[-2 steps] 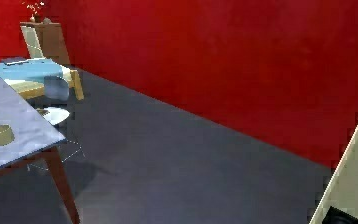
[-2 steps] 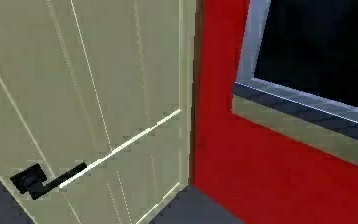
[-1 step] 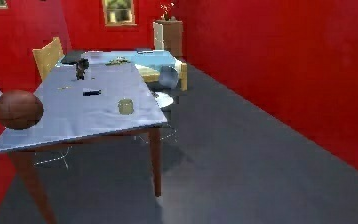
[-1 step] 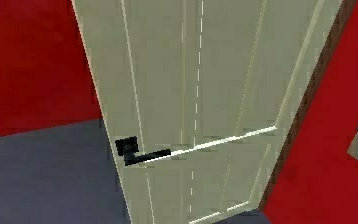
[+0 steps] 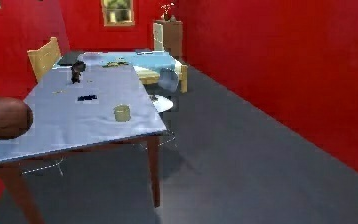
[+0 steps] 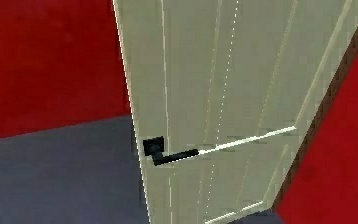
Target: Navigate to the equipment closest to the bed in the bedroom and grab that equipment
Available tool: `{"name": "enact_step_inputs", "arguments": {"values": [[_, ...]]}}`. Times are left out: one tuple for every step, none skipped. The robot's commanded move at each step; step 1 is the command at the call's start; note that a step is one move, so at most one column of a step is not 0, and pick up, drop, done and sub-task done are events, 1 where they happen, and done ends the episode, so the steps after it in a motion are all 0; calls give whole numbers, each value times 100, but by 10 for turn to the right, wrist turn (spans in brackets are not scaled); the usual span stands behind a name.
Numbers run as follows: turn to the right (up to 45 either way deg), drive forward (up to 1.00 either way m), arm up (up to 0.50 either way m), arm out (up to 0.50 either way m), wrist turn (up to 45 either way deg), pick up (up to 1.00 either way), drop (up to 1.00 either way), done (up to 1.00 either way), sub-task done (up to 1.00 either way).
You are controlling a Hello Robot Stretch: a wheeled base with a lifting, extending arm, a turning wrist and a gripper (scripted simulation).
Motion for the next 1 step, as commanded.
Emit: {"name": "enact_step_inputs", "arguments": {"values": [[270, 0, 0, 0, 0, 0, 0, 0, 0]]}}
